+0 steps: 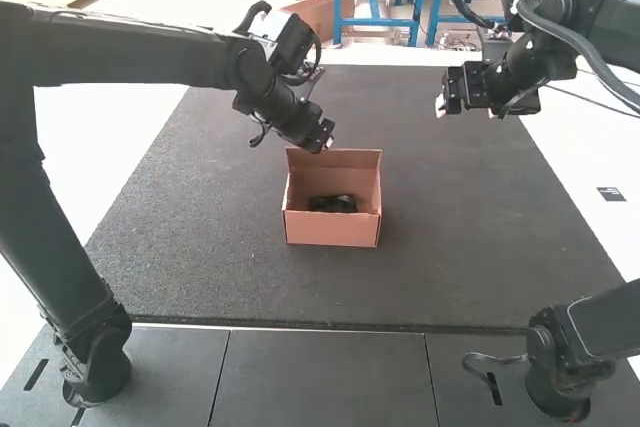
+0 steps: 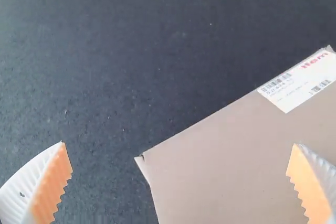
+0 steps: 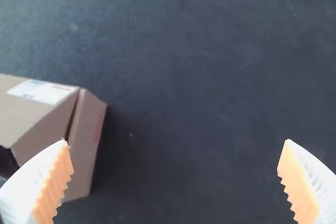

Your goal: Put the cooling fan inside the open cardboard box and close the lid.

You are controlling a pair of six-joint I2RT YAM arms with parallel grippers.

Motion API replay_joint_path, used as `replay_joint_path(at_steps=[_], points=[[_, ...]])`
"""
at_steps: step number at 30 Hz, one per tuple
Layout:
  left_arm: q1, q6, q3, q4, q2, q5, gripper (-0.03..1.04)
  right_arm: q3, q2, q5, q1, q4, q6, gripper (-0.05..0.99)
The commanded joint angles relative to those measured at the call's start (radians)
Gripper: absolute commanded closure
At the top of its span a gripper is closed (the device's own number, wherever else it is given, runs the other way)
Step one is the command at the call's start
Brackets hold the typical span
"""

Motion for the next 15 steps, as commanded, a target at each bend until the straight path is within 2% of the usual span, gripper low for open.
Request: replay_joint_path(at_steps=[1, 10, 15], points=[[-0.013, -0.013, -0.038, 0.002, -0.01, 0.002, 0.04, -0.023, -0.06, 0.005, -0.038, 0.001, -0.04, 0.04], [-0.075, -0.013, -0.152, 0.106, -0.004, 0.0, 0.04, -0.099, -0.132, -0.019, -0.051, -0.002, -0.031, 0.04], [-0.127, -0.013, -0.236, 0.167, 0.006, -0.001, 0.04, -0.119, -0.163, -0.039, -0.049, -0.038, -0.022, 0.04]])
